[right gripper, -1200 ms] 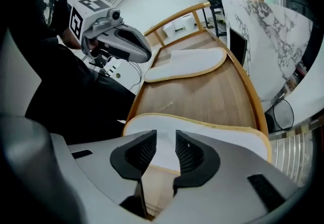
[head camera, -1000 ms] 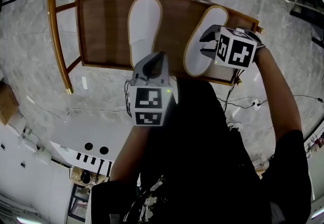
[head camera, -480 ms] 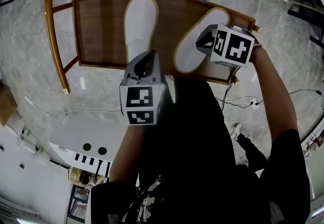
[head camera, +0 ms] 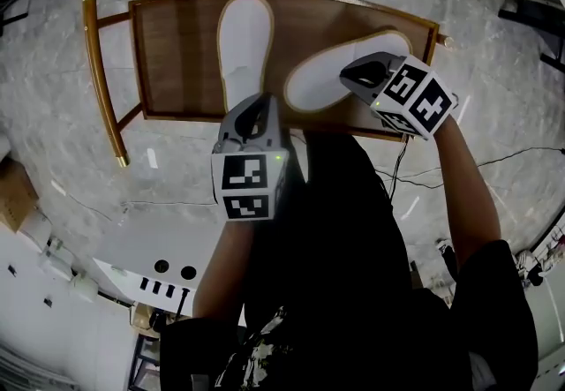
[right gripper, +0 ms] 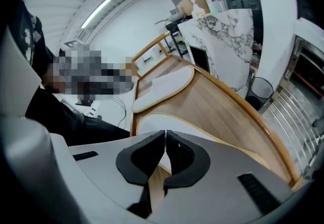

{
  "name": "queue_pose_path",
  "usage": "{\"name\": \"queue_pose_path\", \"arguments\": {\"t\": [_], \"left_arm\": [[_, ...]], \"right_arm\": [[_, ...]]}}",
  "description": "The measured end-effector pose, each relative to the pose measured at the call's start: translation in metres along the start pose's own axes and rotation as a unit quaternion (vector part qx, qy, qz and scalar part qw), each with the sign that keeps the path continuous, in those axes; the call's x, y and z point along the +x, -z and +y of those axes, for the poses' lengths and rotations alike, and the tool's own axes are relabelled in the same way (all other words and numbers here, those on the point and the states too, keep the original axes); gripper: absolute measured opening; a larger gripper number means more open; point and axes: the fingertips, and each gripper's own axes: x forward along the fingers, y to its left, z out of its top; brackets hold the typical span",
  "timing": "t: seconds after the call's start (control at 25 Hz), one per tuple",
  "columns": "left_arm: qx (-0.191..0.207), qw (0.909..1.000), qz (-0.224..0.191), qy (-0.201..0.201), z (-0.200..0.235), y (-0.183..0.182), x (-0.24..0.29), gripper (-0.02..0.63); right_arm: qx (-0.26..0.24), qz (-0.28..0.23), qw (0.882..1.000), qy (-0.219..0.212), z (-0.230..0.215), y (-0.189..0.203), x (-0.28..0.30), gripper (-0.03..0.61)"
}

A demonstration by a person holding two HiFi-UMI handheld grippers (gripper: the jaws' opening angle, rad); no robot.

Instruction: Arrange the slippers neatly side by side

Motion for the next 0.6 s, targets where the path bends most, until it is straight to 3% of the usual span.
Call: {"name": "queue_pose_path", "arguments": {"t": [0.32,0.6], "left_arm": [[0.003,1.0,-0.003,0.004,0.0,0.004,-0.004,0.008],[0.003,1.0,-0.005,0.005,0.0,0.004,-0.002,0.008]], "right_arm": [[0.072,-0.093,0.988,0.1,-0.003,0.001,-0.006,0.008],[0.169,-0.16,0.954,0.187,-0.014,-0.006,-0.011,0.008]]}}
